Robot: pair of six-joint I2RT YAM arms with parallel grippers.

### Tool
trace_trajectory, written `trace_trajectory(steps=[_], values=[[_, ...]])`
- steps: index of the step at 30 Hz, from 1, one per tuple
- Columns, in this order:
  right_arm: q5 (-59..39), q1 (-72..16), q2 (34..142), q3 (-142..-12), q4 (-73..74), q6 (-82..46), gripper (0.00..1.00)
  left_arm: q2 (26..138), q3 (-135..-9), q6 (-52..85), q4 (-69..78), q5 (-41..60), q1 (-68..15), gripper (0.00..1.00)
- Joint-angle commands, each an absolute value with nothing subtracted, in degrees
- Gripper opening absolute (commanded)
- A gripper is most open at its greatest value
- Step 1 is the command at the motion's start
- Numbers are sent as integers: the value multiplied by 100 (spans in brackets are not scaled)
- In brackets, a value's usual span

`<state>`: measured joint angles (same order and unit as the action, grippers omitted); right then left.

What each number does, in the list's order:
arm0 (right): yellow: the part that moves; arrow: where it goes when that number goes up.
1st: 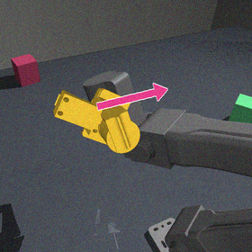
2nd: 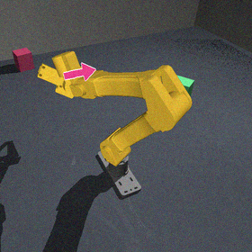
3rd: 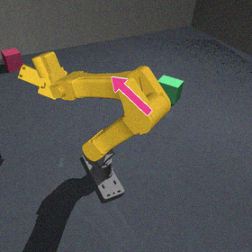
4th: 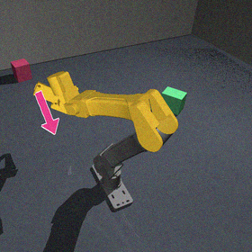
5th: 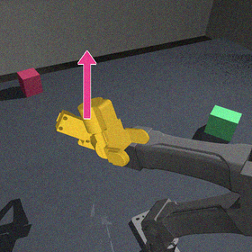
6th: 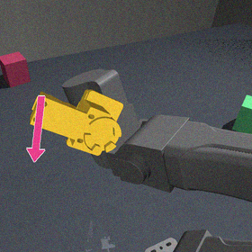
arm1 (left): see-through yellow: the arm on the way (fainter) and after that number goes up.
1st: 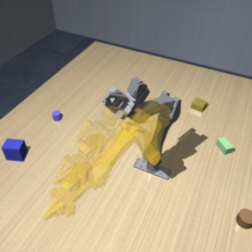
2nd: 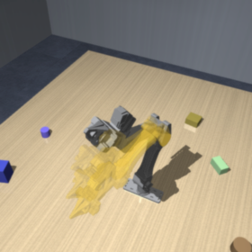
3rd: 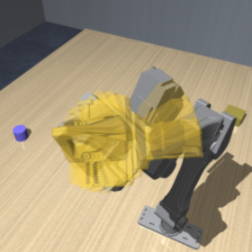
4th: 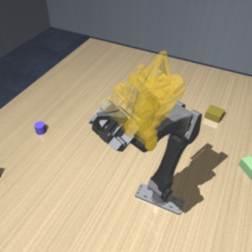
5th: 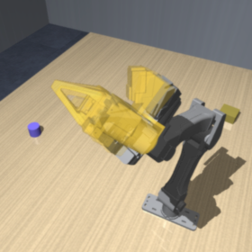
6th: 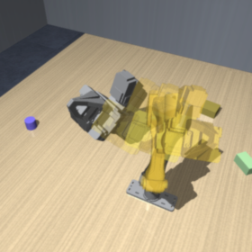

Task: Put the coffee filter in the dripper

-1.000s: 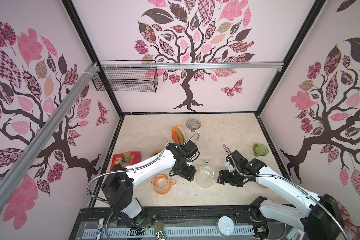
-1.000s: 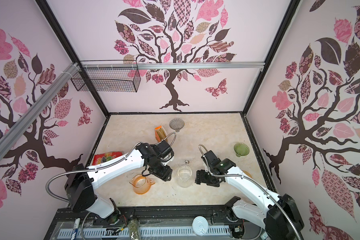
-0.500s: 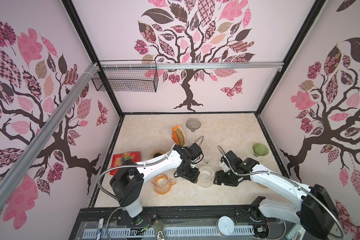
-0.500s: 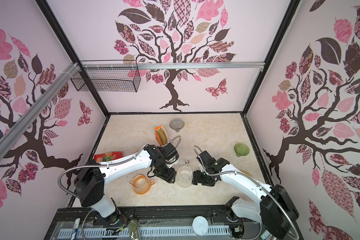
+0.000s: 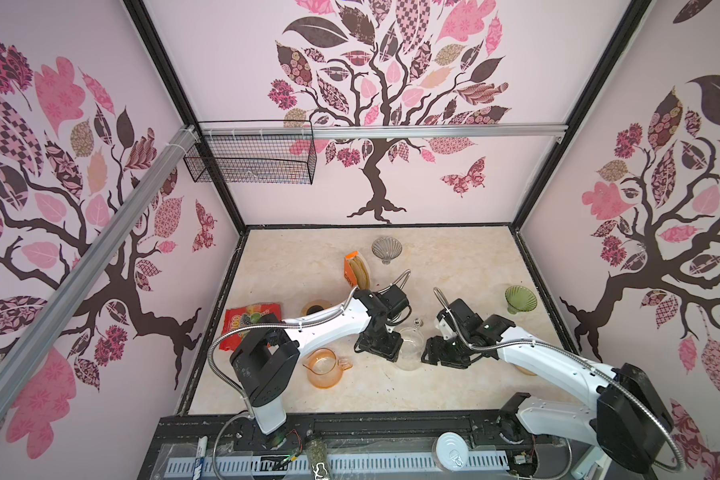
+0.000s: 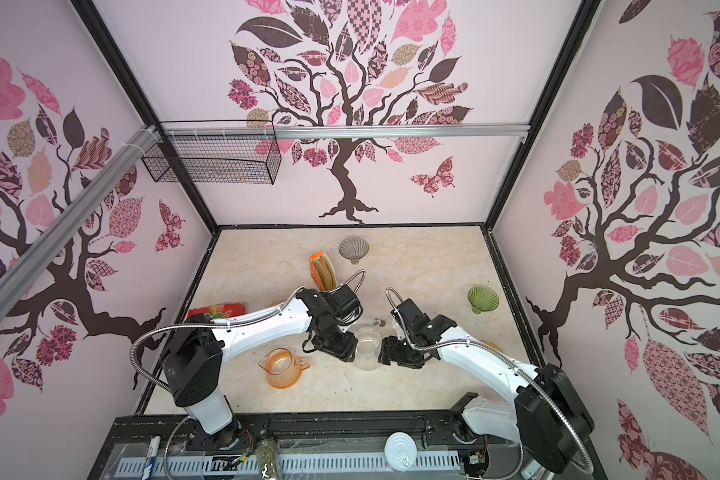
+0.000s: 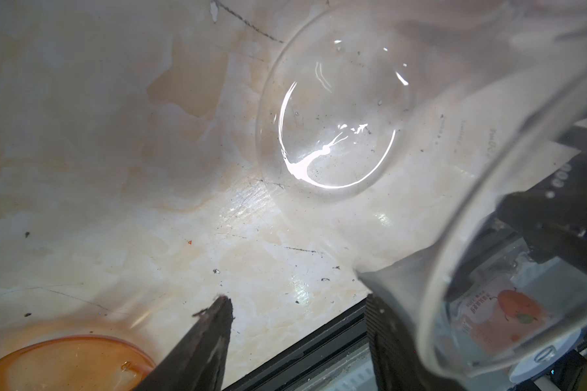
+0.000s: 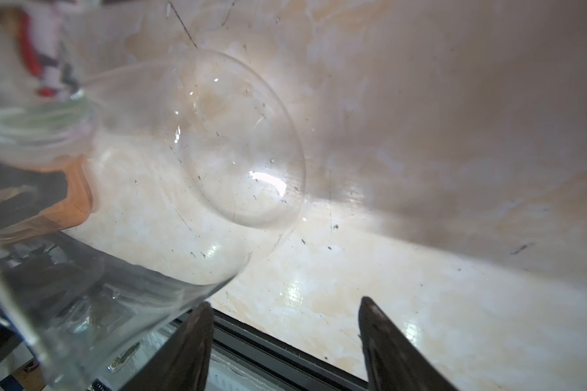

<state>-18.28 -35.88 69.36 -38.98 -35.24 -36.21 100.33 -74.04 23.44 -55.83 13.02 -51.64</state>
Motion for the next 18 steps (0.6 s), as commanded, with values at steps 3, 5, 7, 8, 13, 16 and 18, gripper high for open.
trace_trajectory(steps=[3,5,7,8,13,16,18], values=[[-1791,-3614,7337,-4242,-3188,-3652,68,10119,-7756,2413,-5424,1167,-4891,66],[-1726,-3616,7460,-4353,-3117,-3633,68,10146,-7791,2366,-5423,1152,-4782,65],[-1672,-3617,7597,-4478,-3069,-3589,68,10186,-7837,2312,-5431,1171,-4705,65],[-1653,-3620,7667,-4536,-3018,-3558,68,10209,-7860,2282,-5440,1170,-4672,66],[-1474,-3616,7999,-4861,-2990,-3438,66,10312,-7941,2210,-5425,1109,-4564,66],[-1433,-3618,8161,-5024,-2996,-3397,65,10347,-7974,2191,-5437,1107,-4479,65],[-1400,-3611,8213,-5096,-3039,-3384,66,10332,-8001,2147,-5473,1053,-4448,66]])
